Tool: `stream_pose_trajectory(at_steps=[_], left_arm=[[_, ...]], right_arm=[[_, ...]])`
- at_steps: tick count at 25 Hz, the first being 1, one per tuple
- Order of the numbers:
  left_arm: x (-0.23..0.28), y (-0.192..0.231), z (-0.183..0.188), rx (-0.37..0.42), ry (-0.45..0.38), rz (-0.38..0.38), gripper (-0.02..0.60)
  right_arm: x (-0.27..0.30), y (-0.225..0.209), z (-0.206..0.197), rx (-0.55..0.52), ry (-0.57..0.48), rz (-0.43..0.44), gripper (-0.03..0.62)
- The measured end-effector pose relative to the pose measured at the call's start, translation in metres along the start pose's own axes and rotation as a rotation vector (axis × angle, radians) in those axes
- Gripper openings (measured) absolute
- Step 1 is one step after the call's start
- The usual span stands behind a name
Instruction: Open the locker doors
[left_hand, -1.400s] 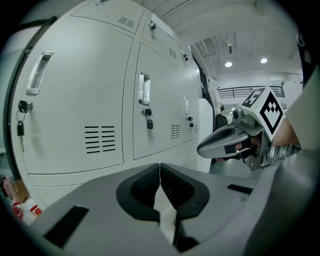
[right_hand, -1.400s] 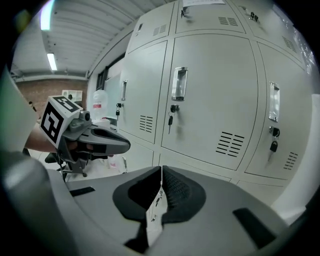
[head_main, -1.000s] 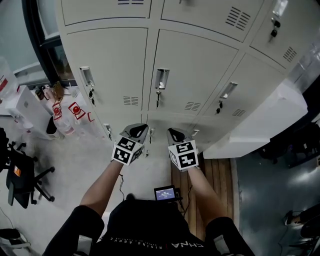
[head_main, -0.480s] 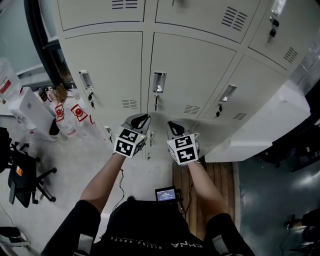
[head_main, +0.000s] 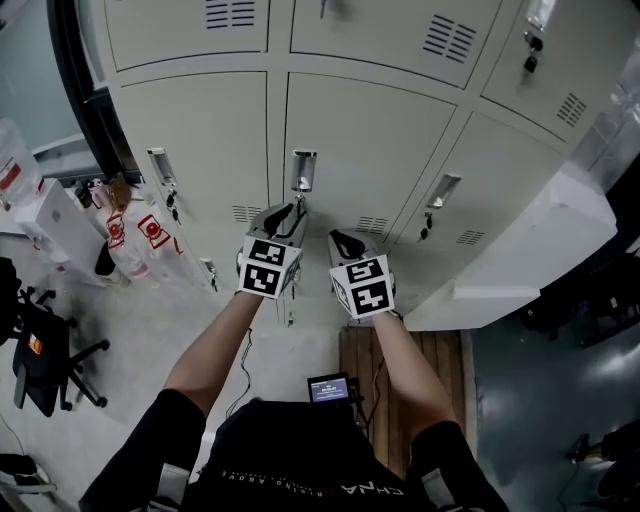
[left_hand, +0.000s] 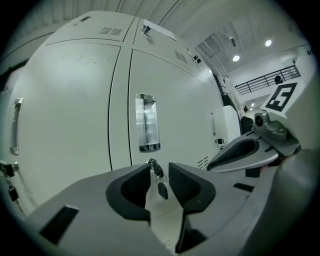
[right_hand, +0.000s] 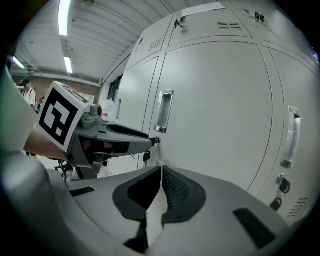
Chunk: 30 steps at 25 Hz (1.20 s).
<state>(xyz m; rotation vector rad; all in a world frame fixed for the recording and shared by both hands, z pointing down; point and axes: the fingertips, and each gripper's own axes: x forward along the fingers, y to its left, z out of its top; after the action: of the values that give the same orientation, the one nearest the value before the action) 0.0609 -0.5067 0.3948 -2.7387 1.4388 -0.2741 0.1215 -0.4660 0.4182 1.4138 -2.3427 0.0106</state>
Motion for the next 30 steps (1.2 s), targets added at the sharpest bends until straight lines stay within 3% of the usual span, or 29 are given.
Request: stream_pose_trajectory(at_steps=[3, 8, 12, 15, 24, 30], left_arm=[[0.007, 0.002, 0.001, 0.019, 0.018, 0.044, 0.073], [0.014, 0.001, -0.003, 0.042, 0.033, 0.073, 0.055], [0.013, 0.0, -0.004, 0.139, 0.06, 0.081, 0.051], [0.013, -0.002, -0.004, 0.27, 0.098, 0.076, 0.051], [0.013, -0.007, -0.006, 0.756, 0.221, 0.029, 0.049], [0.011, -0.011, -0.009, 1.146, 0.278, 0.029, 0.049]], right_arm=[[-0.002, -0.002, 0.002, 0.0, -0.008, 0.009, 0.032], [-0.003, -0.006, -0.001, 0.017, -0.007, 0.021, 0.032], [-0.003, -0.006, -0.002, 0.017, -0.006, 0.022, 0.032], [-0.002, -0.006, -0.002, 0.024, -0.003, 0.027, 0.032], [-0.001, -0.006, 0.001, 0.082, 0.004, 0.055, 0.032], [-0.002, -0.004, 0.005, 0.098, -0.008, 0.052, 0.032]])
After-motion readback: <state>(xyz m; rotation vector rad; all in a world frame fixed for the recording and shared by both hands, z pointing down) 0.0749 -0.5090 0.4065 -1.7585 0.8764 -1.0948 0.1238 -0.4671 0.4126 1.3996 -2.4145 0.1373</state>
